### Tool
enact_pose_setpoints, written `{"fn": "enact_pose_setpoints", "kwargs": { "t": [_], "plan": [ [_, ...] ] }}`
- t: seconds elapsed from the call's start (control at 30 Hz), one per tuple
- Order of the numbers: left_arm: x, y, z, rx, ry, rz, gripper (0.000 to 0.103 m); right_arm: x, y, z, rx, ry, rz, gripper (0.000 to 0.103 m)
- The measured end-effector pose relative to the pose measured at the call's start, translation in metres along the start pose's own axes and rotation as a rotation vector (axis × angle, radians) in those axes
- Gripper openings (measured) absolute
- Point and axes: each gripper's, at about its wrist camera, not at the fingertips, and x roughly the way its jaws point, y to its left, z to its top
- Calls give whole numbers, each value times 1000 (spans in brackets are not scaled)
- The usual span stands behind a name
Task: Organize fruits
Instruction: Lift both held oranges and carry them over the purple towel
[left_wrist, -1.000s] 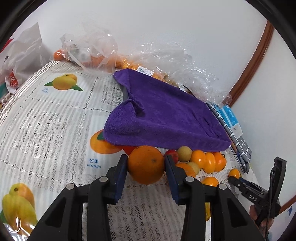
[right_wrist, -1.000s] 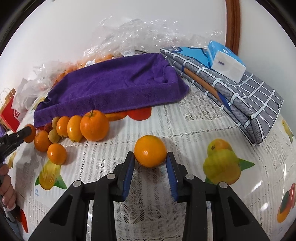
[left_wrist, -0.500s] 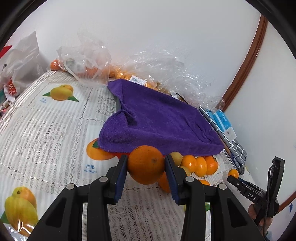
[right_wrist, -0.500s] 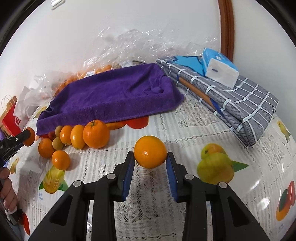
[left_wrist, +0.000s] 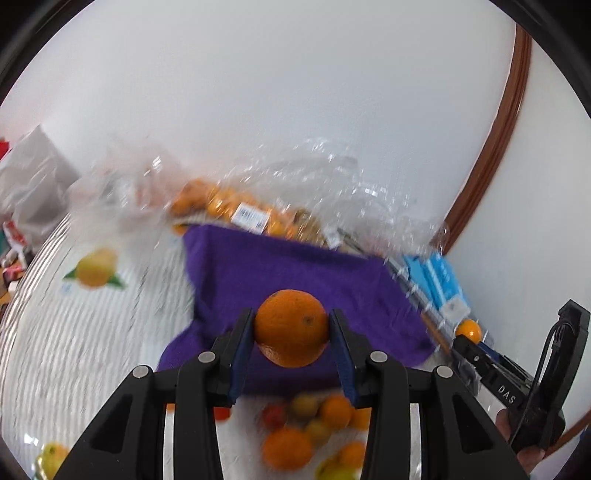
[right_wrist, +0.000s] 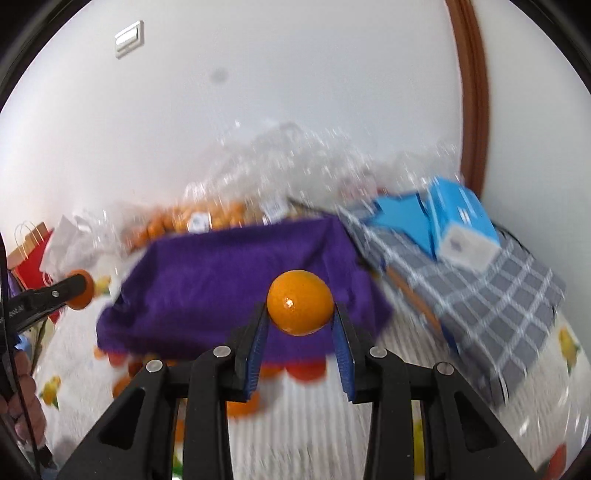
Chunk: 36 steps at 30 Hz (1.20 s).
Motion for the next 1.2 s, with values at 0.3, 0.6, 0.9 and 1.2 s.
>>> {"fn": "enact_pose_setpoints", "kwargs": {
  "t": [0.3, 0.6, 0.9, 1.2],
  "plan": [
    [57, -2, 23, -4, -35, 9, 39, 53, 18, 45, 10, -37, 43, 34],
    [83, 25, 7, -58, 26, -1, 39, 98, 2, 23, 25, 84, 34, 34],
    [100, 36, 2, -67, 65, 30, 39, 119, -3, 10, 28, 143, 17, 34],
    [107, 30, 0, -19, 89, 62, 39, 126, -2, 5, 20, 169, 3, 34]
  ]
}}
